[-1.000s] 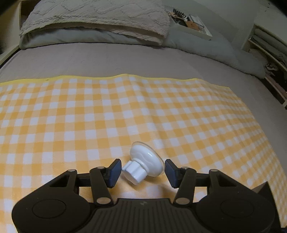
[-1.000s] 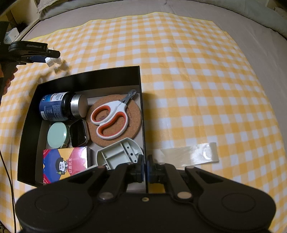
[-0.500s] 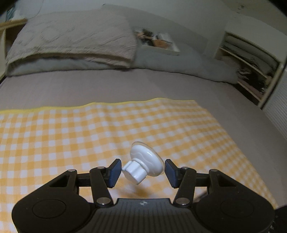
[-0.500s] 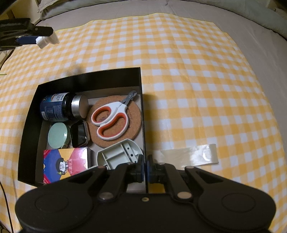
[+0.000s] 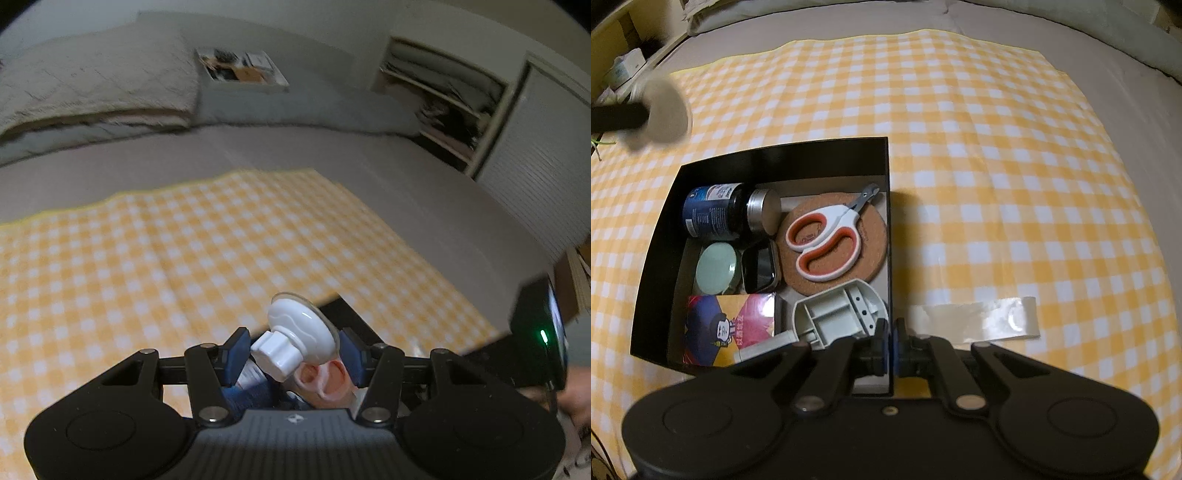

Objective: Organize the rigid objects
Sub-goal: 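Carry the suction-cup holder with the left tool into the box and release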

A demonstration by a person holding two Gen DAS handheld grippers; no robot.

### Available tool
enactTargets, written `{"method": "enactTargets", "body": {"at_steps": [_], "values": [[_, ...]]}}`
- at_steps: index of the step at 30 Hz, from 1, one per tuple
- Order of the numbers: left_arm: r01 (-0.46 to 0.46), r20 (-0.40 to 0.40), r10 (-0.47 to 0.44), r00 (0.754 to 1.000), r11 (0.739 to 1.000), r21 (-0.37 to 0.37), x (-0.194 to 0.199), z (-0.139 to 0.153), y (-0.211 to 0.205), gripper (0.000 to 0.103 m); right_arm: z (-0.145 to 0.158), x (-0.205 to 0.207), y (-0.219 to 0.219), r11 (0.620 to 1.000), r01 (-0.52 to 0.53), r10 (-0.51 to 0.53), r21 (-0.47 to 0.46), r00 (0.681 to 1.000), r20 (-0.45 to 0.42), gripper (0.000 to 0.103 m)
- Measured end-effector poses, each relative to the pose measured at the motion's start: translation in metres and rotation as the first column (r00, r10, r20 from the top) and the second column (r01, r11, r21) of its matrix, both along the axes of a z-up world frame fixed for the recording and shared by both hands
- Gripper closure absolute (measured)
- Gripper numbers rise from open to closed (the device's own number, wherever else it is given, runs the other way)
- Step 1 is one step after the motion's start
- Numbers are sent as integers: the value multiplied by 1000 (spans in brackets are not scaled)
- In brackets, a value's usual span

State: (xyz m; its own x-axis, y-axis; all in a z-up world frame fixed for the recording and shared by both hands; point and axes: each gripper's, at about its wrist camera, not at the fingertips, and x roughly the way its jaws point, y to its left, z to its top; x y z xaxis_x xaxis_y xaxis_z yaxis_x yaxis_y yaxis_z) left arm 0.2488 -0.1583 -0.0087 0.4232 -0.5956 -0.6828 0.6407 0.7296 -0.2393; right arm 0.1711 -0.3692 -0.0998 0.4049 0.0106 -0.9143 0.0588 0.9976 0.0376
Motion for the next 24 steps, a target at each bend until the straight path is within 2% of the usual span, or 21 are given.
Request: {"method": "enactTargets", "body": {"at_steps": [3,14,24], "values": [[43,-32,-43,999,999,-4,-14,-11,-5,49,-1,-2,2,1000,-4,4,-4,1000,0,100],[151,-108,-142,984,985,84,-26,-53,-47,49,0,0,3,1000,-2,2,-4,1000,-1,100],[134,-149,-118,982,986,103,-26,-75,-65,47,1,0,3,1000,-4,4,-4,1000,-5,100]]}}
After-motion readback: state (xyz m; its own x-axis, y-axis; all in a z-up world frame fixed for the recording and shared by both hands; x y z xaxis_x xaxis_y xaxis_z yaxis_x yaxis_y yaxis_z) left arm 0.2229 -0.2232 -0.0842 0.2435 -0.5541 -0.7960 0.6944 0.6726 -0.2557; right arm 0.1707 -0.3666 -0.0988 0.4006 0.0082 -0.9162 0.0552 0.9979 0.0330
